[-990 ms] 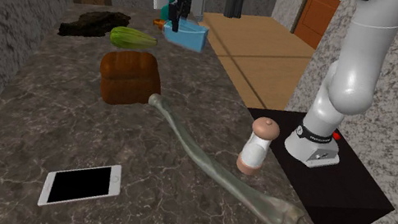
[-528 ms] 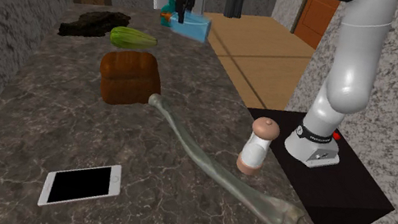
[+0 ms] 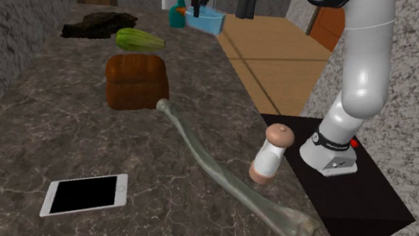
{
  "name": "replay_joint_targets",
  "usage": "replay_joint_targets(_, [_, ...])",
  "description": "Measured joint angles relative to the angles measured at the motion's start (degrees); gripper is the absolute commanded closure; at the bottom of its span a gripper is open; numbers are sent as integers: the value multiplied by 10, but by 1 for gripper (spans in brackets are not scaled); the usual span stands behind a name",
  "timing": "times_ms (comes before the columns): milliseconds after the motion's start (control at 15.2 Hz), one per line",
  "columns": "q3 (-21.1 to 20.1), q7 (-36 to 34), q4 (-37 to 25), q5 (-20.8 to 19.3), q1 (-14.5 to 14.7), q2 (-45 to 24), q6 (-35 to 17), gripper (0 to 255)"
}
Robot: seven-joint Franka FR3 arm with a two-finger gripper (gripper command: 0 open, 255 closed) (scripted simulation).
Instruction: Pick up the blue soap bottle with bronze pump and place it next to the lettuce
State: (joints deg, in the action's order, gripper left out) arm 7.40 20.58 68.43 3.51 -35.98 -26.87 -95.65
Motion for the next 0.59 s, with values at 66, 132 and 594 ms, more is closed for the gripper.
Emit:
replay_joint_targets(66, [1, 6, -6, 1, -5, -5, 1, 255])
replay_joint_targets(132, [2, 8, -3, 2, -7, -6, -3, 255])
replay_joint_targets(594, [2, 12, 56, 2, -6, 0, -55, 255])
